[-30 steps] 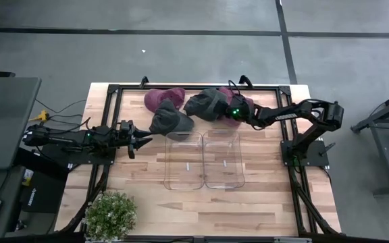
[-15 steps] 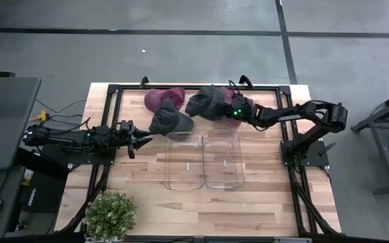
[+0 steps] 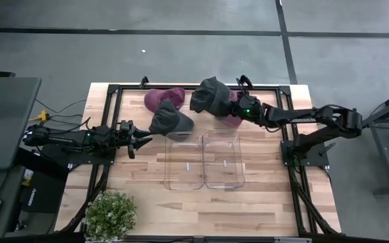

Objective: Pick & Place hat
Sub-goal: Put the right black cap into the left transparent bin

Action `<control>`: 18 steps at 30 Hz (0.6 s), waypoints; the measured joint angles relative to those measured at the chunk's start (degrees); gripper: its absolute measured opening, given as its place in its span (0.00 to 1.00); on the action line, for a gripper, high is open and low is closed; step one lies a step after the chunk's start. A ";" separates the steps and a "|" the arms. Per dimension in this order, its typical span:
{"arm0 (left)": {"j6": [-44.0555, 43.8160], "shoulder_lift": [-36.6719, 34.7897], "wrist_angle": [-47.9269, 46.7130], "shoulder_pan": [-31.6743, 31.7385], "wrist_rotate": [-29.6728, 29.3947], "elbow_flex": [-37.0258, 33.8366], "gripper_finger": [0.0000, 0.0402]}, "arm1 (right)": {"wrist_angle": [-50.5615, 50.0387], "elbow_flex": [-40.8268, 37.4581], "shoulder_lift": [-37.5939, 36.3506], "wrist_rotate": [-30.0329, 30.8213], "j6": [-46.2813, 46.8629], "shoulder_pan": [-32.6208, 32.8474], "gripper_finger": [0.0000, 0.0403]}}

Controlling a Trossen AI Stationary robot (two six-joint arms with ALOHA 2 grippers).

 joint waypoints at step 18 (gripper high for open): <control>0.00 0.00 0.00 0.00 0.00 0.00 0.34 | -2.86 0.02 -19.00 -24.13 -2.82 -1.54 0.01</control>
